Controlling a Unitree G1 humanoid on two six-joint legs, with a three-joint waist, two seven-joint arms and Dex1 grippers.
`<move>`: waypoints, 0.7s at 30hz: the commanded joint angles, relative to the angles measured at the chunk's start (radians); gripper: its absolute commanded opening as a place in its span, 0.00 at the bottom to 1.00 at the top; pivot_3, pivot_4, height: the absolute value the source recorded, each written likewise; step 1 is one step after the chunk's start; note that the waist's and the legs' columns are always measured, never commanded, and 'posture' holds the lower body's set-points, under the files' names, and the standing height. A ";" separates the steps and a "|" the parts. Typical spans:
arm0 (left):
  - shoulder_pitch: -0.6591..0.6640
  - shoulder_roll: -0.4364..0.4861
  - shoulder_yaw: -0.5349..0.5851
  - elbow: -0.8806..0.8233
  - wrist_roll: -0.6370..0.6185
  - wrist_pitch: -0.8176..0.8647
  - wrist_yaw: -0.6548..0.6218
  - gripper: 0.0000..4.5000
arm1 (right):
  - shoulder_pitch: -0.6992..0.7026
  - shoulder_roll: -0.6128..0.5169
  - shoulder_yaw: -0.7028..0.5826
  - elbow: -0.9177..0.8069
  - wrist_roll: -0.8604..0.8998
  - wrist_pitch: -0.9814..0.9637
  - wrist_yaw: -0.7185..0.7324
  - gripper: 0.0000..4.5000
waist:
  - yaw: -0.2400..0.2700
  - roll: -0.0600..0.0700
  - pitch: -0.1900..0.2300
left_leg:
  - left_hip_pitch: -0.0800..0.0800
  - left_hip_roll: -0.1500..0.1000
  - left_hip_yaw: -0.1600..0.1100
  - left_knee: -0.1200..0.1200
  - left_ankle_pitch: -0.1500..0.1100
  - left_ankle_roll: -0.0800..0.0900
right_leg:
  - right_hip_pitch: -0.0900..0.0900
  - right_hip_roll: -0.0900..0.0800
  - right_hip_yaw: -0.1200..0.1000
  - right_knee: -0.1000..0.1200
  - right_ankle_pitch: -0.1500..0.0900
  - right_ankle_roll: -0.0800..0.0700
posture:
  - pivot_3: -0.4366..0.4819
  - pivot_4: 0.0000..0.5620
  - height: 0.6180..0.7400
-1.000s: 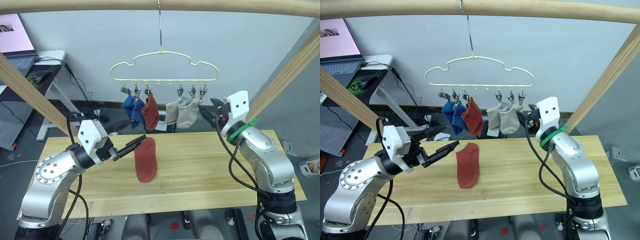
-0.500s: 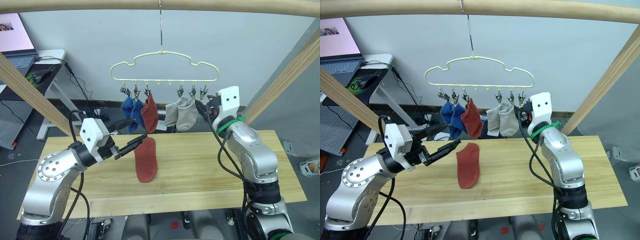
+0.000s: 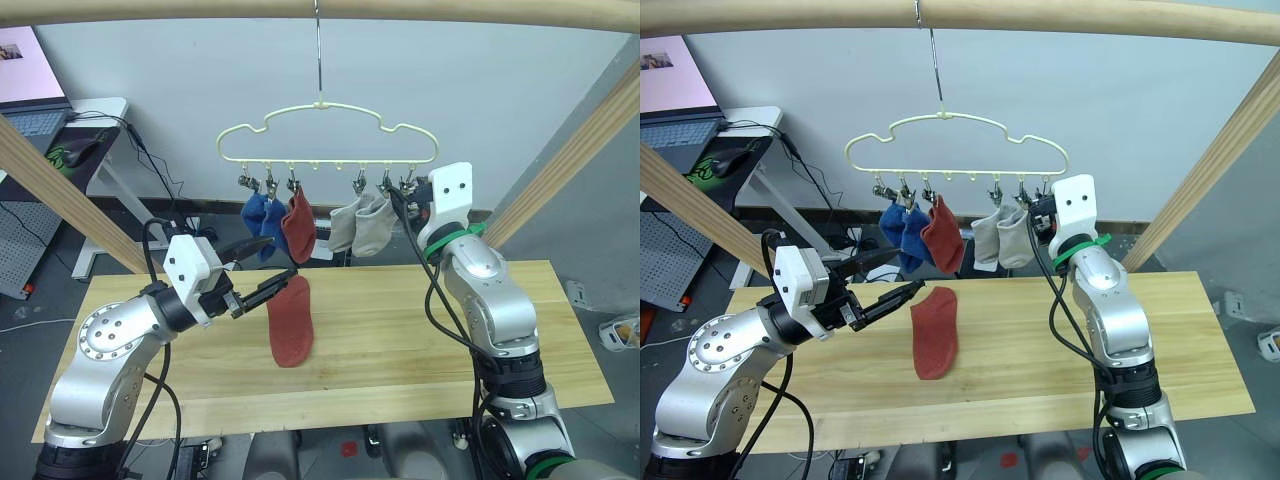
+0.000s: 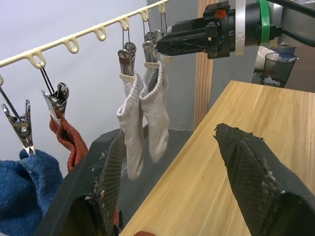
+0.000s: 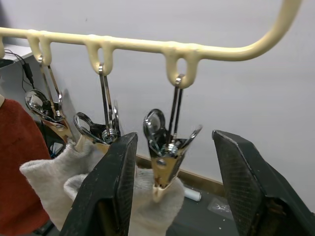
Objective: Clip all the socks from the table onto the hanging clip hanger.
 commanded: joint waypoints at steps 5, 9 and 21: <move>-0.002 -0.002 -0.003 -0.012 -0.001 -0.010 0.000 0.70 | -0.040 0.050 -0.023 -0.026 0.019 -0.011 -0.012 0.56 | -0.001 0.000 0.000 | 0.000 0.000 0.000 0.000 0.000 0.000 | 0.000 0.000 0.000 0.000 0.000 0.000 | 0.35 0.45 0.97; 0.001 -0.001 -0.004 -0.012 0.000 -0.011 -0.002 0.70 | -0.049 0.073 -0.032 -0.026 0.034 0.000 -0.012 0.56 | 0.000 0.000 0.000 | 0.000 0.000 0.000 0.000 0.000 0.000 | 0.000 0.000 0.000 0.000 0.000 0.000 | 0.36 0.45 0.97; 0.009 0.000 -0.004 -0.008 0.005 -0.015 -0.007 0.70 | -0.060 0.112 -0.027 -0.025 0.011 0.013 -0.029 0.56 | 0.000 0.000 0.000 | 0.000 0.000 0.000 0.000 0.000 0.000 | 0.000 -0.001 0.000 0.000 0.000 0.000 | 0.36 0.44 0.97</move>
